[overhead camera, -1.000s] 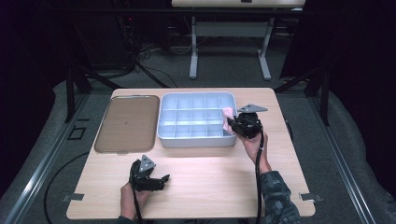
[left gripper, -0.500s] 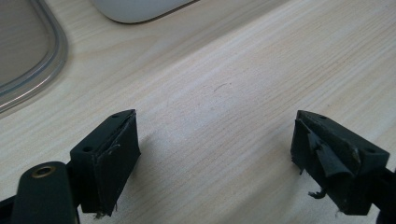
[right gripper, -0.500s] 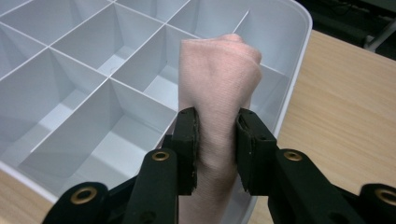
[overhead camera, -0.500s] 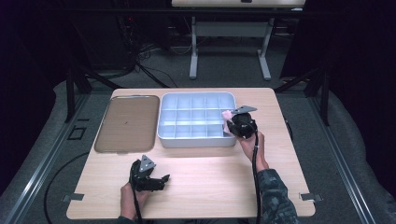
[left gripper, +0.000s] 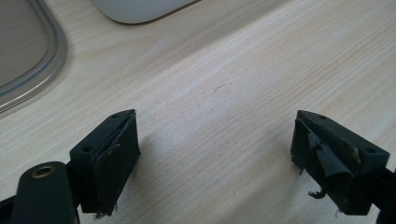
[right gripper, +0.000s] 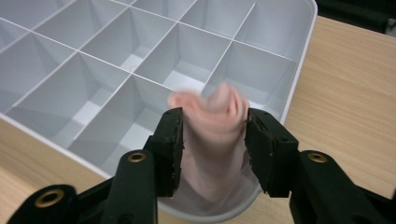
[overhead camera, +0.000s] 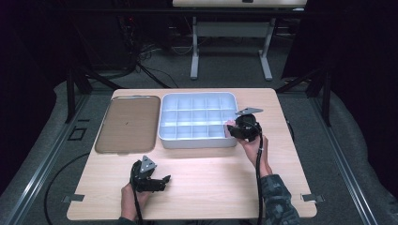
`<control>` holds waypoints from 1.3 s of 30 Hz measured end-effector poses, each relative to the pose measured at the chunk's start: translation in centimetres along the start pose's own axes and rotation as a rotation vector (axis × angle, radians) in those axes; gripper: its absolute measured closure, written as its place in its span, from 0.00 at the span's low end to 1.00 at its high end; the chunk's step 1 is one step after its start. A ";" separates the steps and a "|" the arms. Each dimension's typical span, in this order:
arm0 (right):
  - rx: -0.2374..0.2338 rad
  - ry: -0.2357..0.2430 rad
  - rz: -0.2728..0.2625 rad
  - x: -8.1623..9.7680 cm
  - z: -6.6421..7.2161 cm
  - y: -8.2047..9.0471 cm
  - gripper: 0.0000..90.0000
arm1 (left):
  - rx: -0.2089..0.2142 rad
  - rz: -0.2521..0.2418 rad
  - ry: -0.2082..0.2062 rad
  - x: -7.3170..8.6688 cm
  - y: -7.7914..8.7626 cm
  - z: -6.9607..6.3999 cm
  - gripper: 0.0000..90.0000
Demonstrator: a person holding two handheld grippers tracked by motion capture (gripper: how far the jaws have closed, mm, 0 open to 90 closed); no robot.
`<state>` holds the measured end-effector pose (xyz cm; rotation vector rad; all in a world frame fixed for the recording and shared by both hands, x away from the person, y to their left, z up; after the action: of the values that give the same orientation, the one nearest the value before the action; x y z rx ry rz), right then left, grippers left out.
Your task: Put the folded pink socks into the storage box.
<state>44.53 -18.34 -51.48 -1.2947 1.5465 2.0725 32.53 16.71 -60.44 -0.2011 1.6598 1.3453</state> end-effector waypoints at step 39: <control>-0.017 0.043 -0.061 10.0 1.7 9.9 0.02 | -0.001 0.000 0.000 0.0 0.0 0.0 0.17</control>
<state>31.56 -23.80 -52.68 -1.3833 1.4909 2.0374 32.51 16.69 -60.44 -0.2017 1.6588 1.3463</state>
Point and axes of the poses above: each handheld gripper's, and its own axes: y roughly backward along the jaws, x roughly out of its underside, z roughly to its left, the point moved 2 cm from there along -y, roughly forward along the jaws, and after that the axes turned 5 degrees about -x, right-handed, at the moved point
